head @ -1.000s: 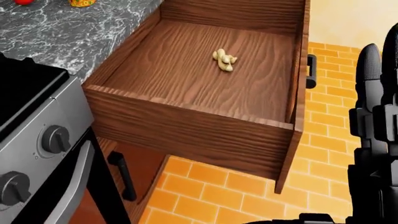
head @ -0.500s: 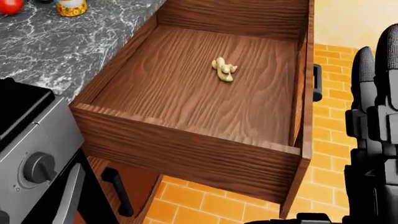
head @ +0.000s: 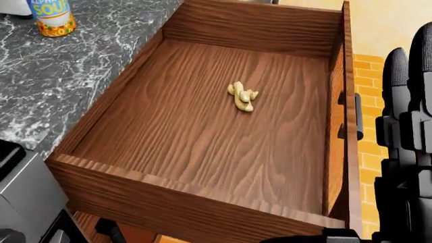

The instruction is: Close the right drawer.

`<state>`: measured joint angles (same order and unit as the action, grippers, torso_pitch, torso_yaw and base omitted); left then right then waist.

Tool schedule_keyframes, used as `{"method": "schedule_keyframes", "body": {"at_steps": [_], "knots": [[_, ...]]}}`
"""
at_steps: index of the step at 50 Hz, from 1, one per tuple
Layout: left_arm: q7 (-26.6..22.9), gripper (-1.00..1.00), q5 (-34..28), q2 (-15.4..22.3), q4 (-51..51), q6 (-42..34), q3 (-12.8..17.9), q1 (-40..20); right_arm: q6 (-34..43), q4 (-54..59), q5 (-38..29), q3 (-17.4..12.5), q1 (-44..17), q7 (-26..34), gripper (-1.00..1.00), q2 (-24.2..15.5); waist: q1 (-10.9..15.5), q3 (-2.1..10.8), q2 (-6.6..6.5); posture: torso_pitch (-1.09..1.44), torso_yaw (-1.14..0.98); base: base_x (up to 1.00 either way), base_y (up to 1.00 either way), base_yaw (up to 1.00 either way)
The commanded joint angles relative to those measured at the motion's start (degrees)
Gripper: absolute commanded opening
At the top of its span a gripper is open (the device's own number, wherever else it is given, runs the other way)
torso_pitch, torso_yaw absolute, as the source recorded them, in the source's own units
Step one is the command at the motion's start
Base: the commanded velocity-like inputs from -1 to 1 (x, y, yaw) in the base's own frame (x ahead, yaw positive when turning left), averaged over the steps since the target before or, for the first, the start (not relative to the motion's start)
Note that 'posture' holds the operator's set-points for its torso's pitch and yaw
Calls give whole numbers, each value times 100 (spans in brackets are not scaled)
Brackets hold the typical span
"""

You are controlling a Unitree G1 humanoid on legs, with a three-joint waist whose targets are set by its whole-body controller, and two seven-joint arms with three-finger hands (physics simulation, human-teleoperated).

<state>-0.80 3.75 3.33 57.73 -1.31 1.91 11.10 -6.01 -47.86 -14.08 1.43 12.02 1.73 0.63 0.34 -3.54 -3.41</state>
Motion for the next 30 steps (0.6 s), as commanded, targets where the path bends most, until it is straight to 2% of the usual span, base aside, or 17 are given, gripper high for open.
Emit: {"method": "schedule_keyframes", "body": {"at_steps": [1,4,6,7,9,10,11,12,14,18,30], "knots": [[6,100,12,1,226,107,-29,-55,-115,-271,10,-55,-64,-36,100,-24,-17,34,-85,0,0,27,0,0],[5,100,10,0,226,96,-26,-64,-131,-249,25,-61,-69,-41,100,-24,42,99,34,0,0,29,0,0],[1,100,13,-5,226,94,-20,-65,-105,-272,55,-61,-75,-40,100,-18,42,26,163,0,0,13,0,0],[-1,100,9,-6,226,99,-23,-61,-93,-284,56,-57,-76,-42,100,-17,56,92,202,0,0,1,0,0],[1,100,12,-3,226,109,-22,-52,-80,-292,55,-51,-73,-46,100,-17,96,126,390,0,0,0,0,0],[3,100,17,0,226,112,-18,-52,-85,-296,61,-53,-70,-50,100,-18,100,150,543,0,0,0,0,0],[5,100,22,3,226,114,-16,-50,-83,-298,59,-53,-68,-49,100,-20,152,207,521,0,0,0,0,0],[3,100,21,2,226,113,-13,-48,-88,-295,67,-59,-64,-52,100,-20,116,158,467,0,0,0,0,0],[-1,100,23,0,226,121,-12,-41,-121,-277,72,-62,-47,-56,100,-21,78,237,440,0,0,0,0,0],[8,100,29,7,226,117,-8,-48,-136,-258,69,-67,-45,-54,100,-21,55,279,376,0,0,0,0,0],[-3,100,41,-3,226,118,11,-50,-150,-261,75,-73,-41,-55,100,-15,25,267,358,0,0,0,0,0]]}}
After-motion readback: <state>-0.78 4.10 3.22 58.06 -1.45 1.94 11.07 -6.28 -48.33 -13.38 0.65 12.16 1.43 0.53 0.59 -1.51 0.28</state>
